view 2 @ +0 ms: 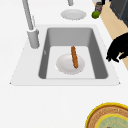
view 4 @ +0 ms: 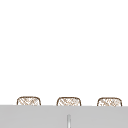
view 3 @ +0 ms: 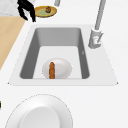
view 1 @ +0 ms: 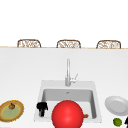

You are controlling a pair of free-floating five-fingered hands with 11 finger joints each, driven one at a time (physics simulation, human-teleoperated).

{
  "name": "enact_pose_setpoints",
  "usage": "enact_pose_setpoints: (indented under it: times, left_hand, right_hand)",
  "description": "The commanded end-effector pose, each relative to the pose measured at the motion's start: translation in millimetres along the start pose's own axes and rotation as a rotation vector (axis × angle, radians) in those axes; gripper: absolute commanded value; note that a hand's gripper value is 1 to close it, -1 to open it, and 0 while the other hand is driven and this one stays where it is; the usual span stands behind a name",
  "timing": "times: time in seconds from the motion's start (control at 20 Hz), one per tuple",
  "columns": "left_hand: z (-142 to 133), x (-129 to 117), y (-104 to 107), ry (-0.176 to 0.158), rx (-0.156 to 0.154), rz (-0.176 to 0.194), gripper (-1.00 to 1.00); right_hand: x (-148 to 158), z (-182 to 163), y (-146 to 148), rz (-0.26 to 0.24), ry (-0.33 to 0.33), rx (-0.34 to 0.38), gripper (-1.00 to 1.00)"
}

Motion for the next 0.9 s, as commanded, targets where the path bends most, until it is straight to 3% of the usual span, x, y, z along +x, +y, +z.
enact_pose_setpoints:
  times: [0.0,0.4,0.55,0.85]
  left_hand:
    - [0.0,0.0,0.0,0.000,0.000,0.000,0.00]
    - [0.0,0.0,0.0,0.000,0.000,0.000,0.00]
    - [0.0,0.0,0.0,0.000,0.000,0.000,0.00]
    - [0.0,0.0,0.0,0.000,0.000,0.000,0.00]
  right_hand:
    - [-9.0,3.0,-2.7,-0.001,-0.011,-0.019,-1.00]
    - [-9.1,38.5,-31.6,0.012,-0.010,0.014,-1.00]
    - [-11.4,27.4,-27.0,0.042,0.020,0.020,-1.00]
    - [-12.4,18.4,-30.7,0.020,0.004,0.020,-1.00]
